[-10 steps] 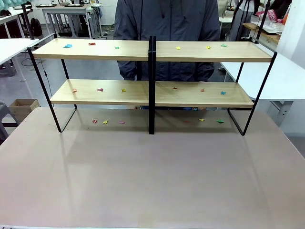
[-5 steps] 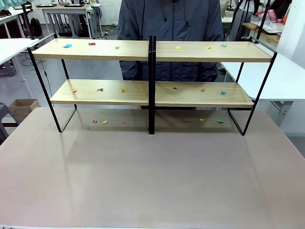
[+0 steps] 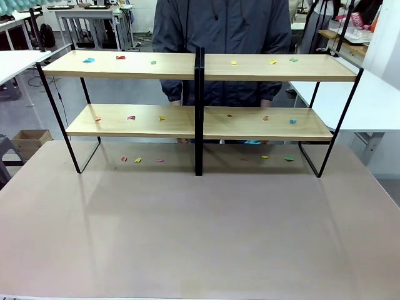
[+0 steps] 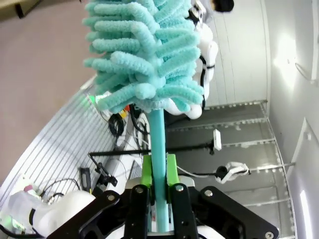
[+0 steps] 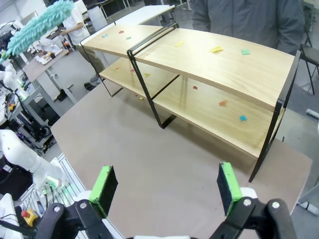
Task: Clean the shelves.
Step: Clean a randomly selected level of the Shelf with the Duster.
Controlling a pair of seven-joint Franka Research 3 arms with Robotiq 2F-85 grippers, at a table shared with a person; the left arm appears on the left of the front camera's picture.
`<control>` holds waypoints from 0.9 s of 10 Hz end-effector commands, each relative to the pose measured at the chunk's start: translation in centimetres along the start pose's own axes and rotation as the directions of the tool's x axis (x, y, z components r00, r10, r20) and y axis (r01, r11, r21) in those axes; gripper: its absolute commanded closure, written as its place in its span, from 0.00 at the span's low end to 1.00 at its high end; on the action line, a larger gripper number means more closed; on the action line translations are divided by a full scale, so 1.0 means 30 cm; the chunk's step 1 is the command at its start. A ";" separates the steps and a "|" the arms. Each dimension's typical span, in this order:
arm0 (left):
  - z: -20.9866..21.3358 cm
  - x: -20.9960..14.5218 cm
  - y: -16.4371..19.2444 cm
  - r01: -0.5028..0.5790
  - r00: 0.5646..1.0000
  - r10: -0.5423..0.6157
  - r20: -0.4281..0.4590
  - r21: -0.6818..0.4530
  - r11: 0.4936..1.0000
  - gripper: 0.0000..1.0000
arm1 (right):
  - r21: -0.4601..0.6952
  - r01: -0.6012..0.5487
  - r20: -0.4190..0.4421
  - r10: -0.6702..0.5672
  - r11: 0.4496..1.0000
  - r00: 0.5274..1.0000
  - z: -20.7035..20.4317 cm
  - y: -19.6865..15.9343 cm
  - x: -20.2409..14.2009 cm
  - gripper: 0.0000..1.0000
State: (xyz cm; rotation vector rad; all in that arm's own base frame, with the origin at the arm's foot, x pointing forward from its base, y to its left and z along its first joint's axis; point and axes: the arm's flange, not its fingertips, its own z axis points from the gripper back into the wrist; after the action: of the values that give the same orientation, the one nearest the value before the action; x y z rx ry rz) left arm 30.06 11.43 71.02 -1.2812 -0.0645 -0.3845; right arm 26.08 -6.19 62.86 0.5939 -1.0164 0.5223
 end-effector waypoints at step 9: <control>-0.322 0.300 -0.109 -0.002 0.997 0.013 -0.070 0.151 0.988 0.87 | 0.002 0.001 -0.001 -0.001 1.000 1.000 -0.002 0.000 0.000 0.00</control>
State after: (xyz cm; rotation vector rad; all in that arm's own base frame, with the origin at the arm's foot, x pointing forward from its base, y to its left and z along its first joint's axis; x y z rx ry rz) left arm 34.96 1.66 72.73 -1.1728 -0.0456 -0.4143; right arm 26.08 -6.18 62.86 0.5938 -1.0164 0.5225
